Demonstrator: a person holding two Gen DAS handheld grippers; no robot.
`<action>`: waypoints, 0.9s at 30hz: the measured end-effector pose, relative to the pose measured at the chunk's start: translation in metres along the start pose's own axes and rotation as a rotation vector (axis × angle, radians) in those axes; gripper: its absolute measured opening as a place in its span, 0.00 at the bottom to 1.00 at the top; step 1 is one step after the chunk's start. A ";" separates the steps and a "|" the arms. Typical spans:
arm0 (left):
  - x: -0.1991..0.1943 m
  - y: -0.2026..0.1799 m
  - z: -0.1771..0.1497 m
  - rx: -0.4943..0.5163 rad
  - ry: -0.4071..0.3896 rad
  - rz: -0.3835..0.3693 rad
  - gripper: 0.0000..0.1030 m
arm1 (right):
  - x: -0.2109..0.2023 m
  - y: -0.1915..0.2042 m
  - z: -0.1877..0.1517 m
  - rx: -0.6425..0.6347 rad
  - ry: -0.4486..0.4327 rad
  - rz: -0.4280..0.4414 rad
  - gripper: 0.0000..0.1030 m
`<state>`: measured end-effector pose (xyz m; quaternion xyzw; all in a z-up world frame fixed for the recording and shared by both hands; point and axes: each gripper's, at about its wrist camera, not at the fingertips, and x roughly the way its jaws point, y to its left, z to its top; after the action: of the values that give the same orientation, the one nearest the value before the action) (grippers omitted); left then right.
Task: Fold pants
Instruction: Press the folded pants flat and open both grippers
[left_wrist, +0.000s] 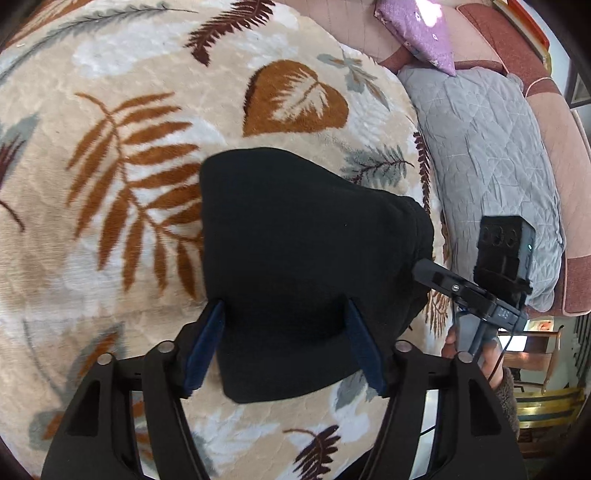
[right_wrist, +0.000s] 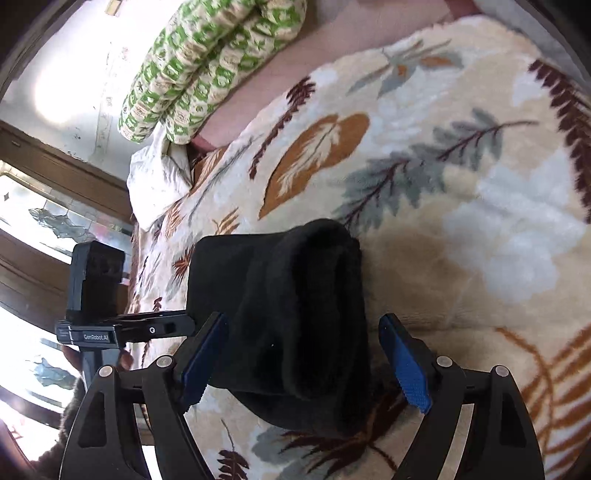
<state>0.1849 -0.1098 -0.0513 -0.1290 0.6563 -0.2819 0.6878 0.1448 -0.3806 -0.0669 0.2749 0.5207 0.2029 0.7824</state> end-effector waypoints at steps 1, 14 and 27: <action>0.002 -0.001 -0.001 0.006 -0.004 -0.003 0.69 | 0.004 -0.003 0.000 0.002 0.013 0.001 0.83; -0.009 0.003 -0.017 -0.053 -0.160 -0.101 0.26 | 0.004 -0.018 -0.012 0.030 -0.007 0.040 0.31; -0.118 0.070 -0.048 -0.101 -0.283 -0.018 0.25 | 0.032 0.099 -0.033 -0.056 -0.002 0.094 0.28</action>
<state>0.1556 0.0215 0.0029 -0.2077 0.5648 -0.2336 0.7637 0.1233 -0.2779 -0.0357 0.2772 0.5007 0.2537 0.7798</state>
